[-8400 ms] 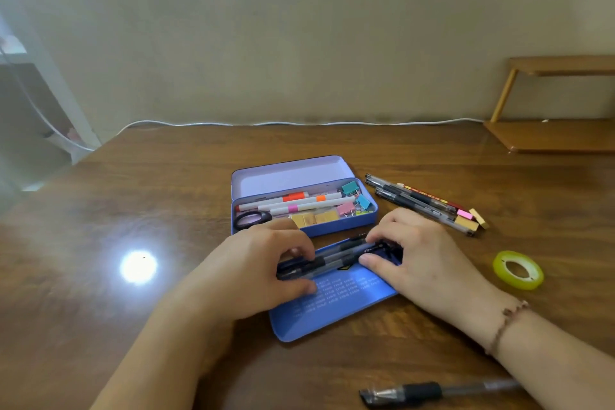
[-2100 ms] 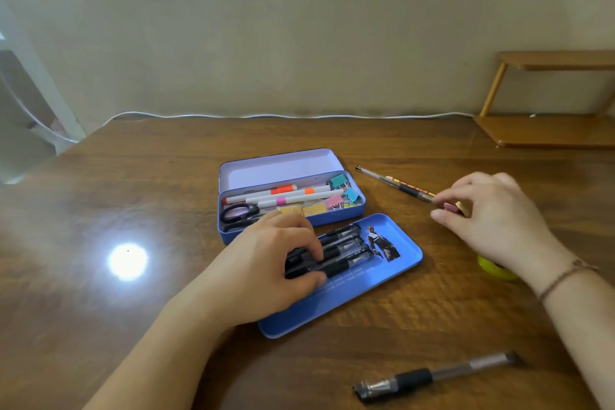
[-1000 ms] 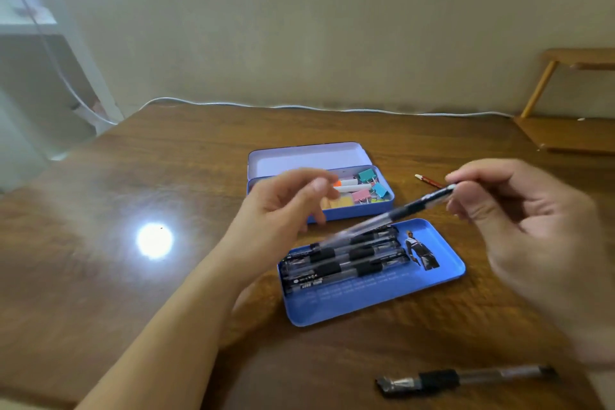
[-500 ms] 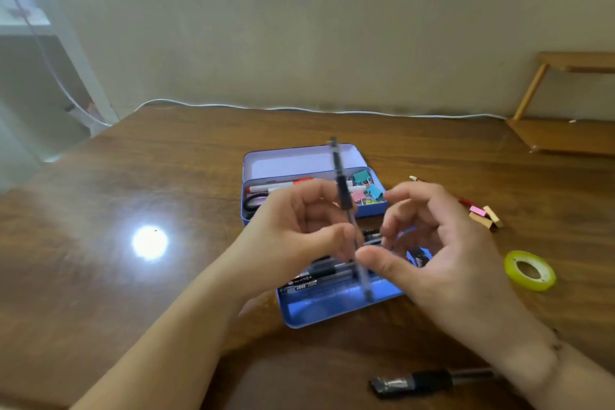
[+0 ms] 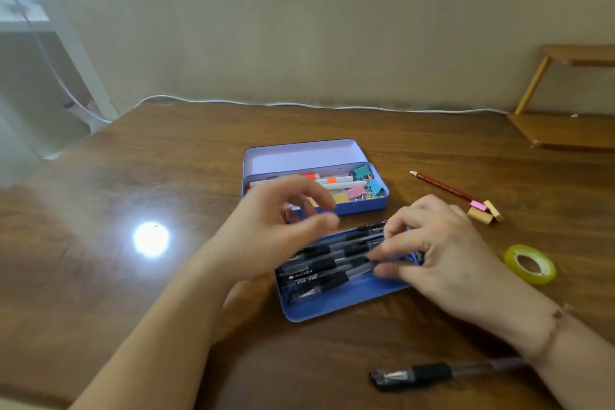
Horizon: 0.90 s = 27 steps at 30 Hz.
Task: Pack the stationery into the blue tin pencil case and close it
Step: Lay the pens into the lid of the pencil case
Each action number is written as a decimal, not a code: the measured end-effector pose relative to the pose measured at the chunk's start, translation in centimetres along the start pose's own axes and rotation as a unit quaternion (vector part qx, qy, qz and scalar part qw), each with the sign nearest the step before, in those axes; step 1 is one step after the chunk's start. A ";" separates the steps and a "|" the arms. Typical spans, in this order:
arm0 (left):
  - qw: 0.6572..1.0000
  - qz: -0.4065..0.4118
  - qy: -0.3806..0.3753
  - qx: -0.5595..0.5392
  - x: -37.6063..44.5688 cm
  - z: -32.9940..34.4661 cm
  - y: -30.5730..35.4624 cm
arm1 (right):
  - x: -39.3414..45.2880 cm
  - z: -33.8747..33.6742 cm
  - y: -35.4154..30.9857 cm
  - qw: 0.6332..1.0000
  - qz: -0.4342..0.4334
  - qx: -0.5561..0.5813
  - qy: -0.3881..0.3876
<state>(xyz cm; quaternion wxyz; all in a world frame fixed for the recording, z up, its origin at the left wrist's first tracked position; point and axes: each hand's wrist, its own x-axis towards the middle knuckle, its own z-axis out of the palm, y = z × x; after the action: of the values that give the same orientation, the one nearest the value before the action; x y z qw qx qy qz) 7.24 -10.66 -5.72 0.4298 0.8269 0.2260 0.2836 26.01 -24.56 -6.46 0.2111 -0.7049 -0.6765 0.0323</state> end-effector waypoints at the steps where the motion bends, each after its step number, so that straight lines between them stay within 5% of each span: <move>1: 0.996 0.026 -0.022 0.077 0.1 0.3 -0.2 | 0.0 0.1 -0.2 1.000 -0.003 -0.002 -0.006; 5: 0.966 0.059 -0.157 0.199 -0.2 0.4 -0.4 | 0.1 0.6 -0.3 1.000 0.003 -0.006 -0.002; 10: 0.950 0.040 -0.210 0.229 -0.5 0.5 -0.2 | -0.3 -0.4 -0.3 1.000 -0.021 0.006 0.004; 13: 0.948 0.039 -0.214 0.231 -0.5 0.5 -0.3 | -1.7 -2.9 -0.9 0.986 -0.076 0.080 -0.127; 16: 0.948 0.045 -0.214 0.231 -0.5 0.5 -0.5 | -2.6 -2.8 -1.8 0.940 -0.154 0.012 -0.305; 19: 0.954 0.055 -0.204 0.211 -0.4 0.5 -0.7 | -2.9 -2.4 -2.0 0.925 -0.190 0.006 -0.329; 21: 0.965 0.074 -0.171 0.187 -0.2 0.6 -0.8 | -3.0 -3.6 -1.6 0.942 -0.148 0.106 -0.283; 23: 0.979 0.085 -0.112 0.148 0.0 0.7 -0.8 | -2.9 -5.0 -0.8 0.950 -0.096 0.266 -0.136; 27: 0.995 0.061 -0.017 0.076 -0.1 0.8 -0.6 | -1.7 -5.1 0.9 0.840 0.027 0.526 0.131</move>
<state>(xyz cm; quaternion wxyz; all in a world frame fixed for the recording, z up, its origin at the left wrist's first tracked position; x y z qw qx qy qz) 7.62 -10.86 -6.57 0.3513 0.8743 0.1887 0.2768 28.42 -27.53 -2.53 0.6357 -0.5038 -0.5044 0.2961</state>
